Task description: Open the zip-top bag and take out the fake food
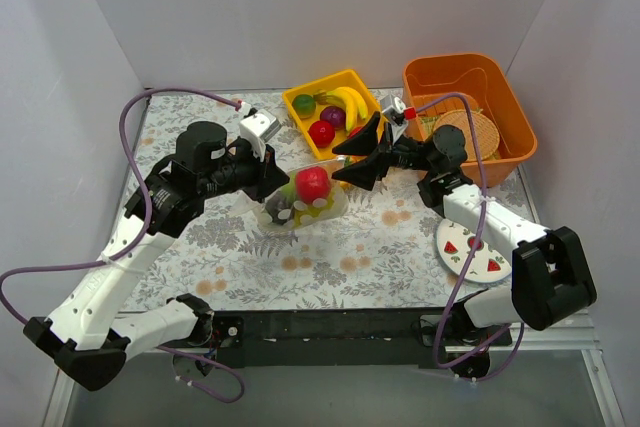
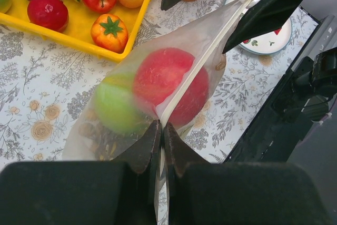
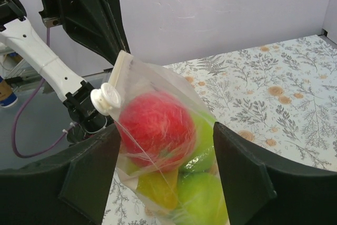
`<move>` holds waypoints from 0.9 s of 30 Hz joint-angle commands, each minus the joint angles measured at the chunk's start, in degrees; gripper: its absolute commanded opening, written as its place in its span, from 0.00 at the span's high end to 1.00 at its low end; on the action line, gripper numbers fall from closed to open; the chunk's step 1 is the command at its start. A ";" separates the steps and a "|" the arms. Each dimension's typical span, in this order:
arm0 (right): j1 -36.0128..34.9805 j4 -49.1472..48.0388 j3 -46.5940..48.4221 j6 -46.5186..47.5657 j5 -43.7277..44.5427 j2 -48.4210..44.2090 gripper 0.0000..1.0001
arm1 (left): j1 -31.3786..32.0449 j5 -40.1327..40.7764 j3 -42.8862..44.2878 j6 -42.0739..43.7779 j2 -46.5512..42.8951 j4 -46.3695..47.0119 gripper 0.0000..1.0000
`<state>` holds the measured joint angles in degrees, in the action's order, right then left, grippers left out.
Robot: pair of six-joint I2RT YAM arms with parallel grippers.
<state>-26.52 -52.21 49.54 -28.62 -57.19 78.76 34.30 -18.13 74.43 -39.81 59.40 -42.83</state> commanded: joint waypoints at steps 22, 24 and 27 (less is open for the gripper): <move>-0.90 -8.36 -0.06 -6.27 0.85 -3.00 0.87 | 0.15 -0.07 -1.04 -0.61 -0.68 4.33 1.00; -1.16 -7.30 -1.02 -5.75 0.68 -3.96 0.92 | 0.06 0.46 -1.57 -1.14 -0.95 5.38 1.00; -1.69 -4.06 -2.08 -4.17 0.85 -5.98 0.99 | 0.06 0.64 -1.92 -1.32 -0.60 6.62 0.87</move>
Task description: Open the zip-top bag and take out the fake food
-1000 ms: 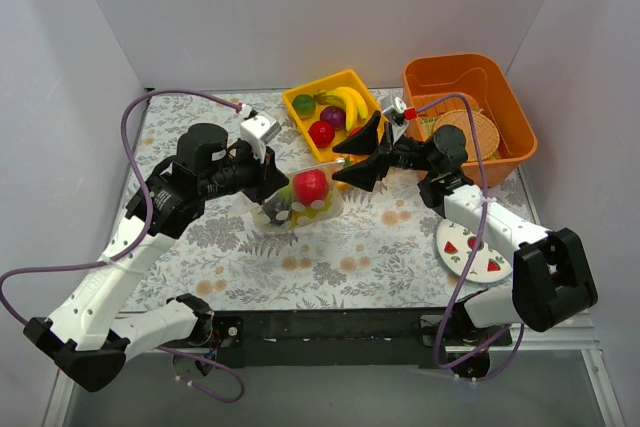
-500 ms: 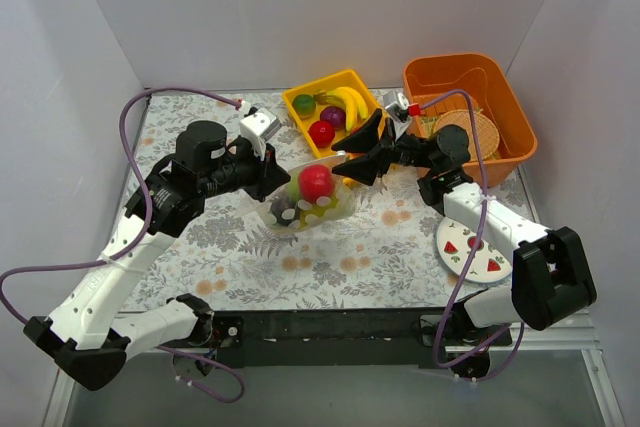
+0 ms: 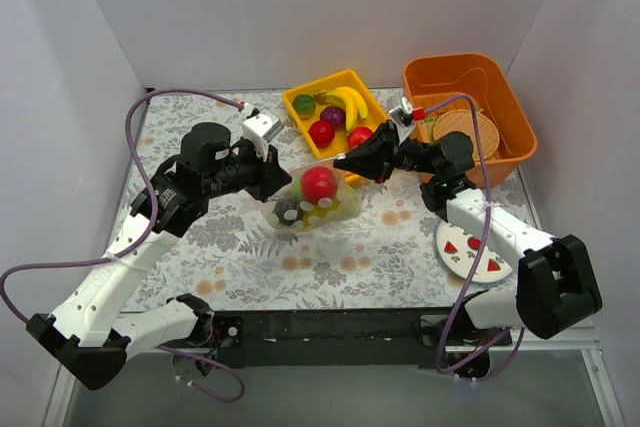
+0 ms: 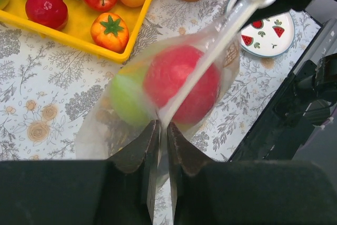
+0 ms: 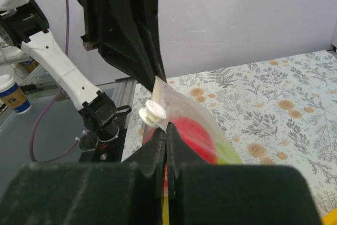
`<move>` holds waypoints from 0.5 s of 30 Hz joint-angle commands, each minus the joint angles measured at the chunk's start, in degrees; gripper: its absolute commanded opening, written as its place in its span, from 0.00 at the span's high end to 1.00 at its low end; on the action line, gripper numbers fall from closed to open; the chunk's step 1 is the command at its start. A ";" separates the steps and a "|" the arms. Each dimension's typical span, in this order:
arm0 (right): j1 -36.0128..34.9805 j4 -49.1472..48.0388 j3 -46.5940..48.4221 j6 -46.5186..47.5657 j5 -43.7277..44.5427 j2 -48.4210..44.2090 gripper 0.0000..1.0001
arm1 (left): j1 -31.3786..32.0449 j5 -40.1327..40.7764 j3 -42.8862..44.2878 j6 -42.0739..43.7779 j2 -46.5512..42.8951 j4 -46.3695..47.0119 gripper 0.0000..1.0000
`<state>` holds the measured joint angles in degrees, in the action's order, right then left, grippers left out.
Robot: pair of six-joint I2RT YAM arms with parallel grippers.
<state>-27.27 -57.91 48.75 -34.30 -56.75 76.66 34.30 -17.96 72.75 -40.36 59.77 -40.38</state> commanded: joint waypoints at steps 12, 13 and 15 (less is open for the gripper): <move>-6.22 28.49 0.89 8.90 5.14 -9.60 0.99 | 0.06 -11.11 2.14 5.82 1.40 10.31 0.49; -6.65 32.03 2.39 10.73 6.03 -9.34 0.99 | 0.15 -12.18 1.52 5.90 1.23 11.11 0.49; -7.27 44.21 7.22 13.29 8.92 -8.73 0.99 | 0.15 -13.42 -0.58 6.43 0.44 13.74 0.49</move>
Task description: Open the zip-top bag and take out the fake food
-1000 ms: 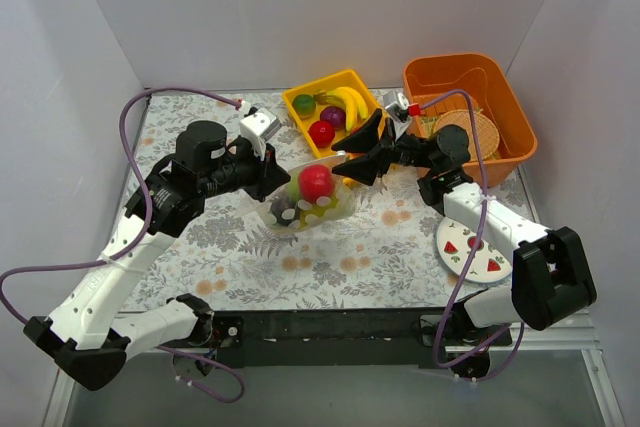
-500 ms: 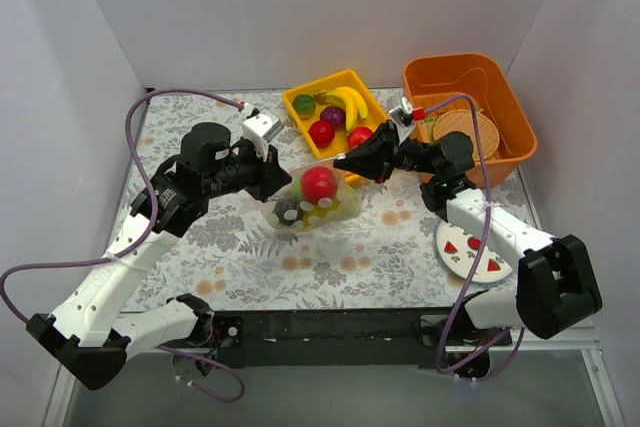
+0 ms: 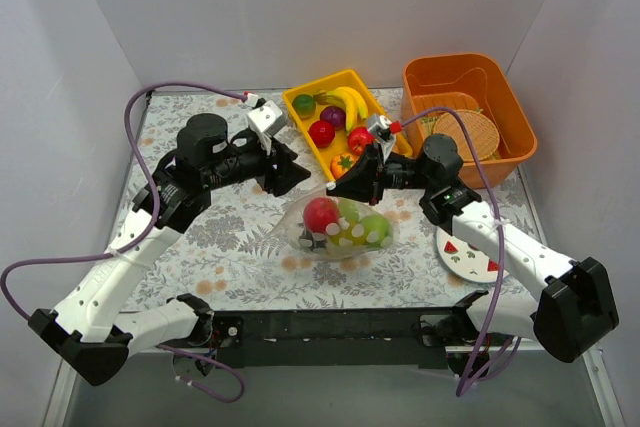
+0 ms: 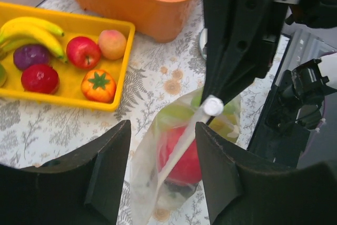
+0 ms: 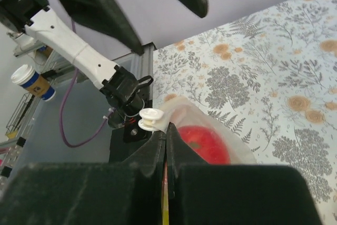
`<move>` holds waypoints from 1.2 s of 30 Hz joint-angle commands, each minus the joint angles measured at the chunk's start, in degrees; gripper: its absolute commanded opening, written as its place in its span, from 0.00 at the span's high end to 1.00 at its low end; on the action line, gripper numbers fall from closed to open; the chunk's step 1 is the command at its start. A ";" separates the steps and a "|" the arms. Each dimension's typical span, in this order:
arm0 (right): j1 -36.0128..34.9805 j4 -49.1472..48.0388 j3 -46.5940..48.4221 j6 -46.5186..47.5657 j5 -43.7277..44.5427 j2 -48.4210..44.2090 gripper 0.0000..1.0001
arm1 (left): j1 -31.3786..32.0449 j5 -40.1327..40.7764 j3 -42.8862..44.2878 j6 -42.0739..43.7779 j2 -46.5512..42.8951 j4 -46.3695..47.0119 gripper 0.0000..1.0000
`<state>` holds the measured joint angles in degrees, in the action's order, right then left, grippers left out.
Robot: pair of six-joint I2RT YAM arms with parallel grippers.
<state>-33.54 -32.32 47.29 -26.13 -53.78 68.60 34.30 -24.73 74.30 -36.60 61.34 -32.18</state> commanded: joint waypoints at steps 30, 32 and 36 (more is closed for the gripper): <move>-7.77 44.62 18.27 11.27 24.16 1.63 0.99 | 5.86 -7.17 -18.93 13.66 -3.16 25.94 0.58; -7.94 44.62 18.54 11.19 24.33 1.80 0.99 | 6.12 -7.09 -18.84 13.22 -2.72 25.94 0.58; -8.47 44.62 18.81 11.10 25.21 2.07 0.99 | 6.48 -6.47 -18.58 12.52 -2.19 26.12 0.60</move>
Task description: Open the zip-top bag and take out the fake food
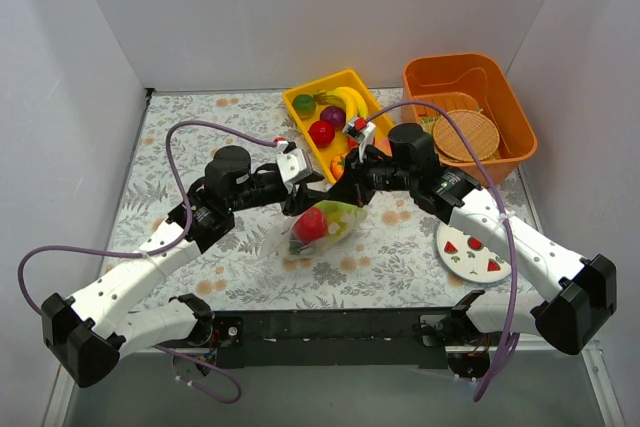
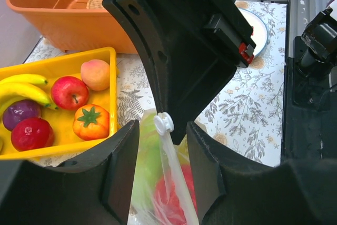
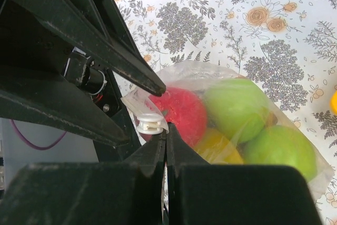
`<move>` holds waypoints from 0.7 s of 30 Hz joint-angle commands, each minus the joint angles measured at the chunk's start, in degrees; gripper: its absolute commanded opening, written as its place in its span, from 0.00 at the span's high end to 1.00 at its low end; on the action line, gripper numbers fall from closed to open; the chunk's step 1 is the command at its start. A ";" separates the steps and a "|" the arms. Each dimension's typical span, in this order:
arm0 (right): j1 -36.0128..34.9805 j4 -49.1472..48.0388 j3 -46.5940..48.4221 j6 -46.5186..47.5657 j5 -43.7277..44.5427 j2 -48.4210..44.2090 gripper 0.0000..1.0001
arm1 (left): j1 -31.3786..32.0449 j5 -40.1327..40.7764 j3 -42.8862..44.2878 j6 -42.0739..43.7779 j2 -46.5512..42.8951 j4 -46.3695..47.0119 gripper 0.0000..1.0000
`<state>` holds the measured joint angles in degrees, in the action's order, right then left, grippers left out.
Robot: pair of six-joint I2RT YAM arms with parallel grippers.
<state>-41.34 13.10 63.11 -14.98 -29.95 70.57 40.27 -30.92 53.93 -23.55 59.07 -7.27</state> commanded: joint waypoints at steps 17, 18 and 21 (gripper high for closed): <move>-1.72 -0.10 2.98 0.48 5.78 -0.95 0.99 | 1.65 4.64 2.67 -1.15 1.57 -0.29 0.79; -1.72 -0.10 2.72 0.39 6.57 -1.30 0.99 | 1.65 4.55 2.76 -1.06 1.75 -0.81 0.82; -1.72 0.34 2.37 0.83 8.59 -2.36 0.99 | 1.65 4.73 3.55 -0.97 2.54 -3.09 0.91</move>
<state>-42.83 13.89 63.96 -14.85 -24.93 70.78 41.76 -26.81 54.65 -25.02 61.06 -7.68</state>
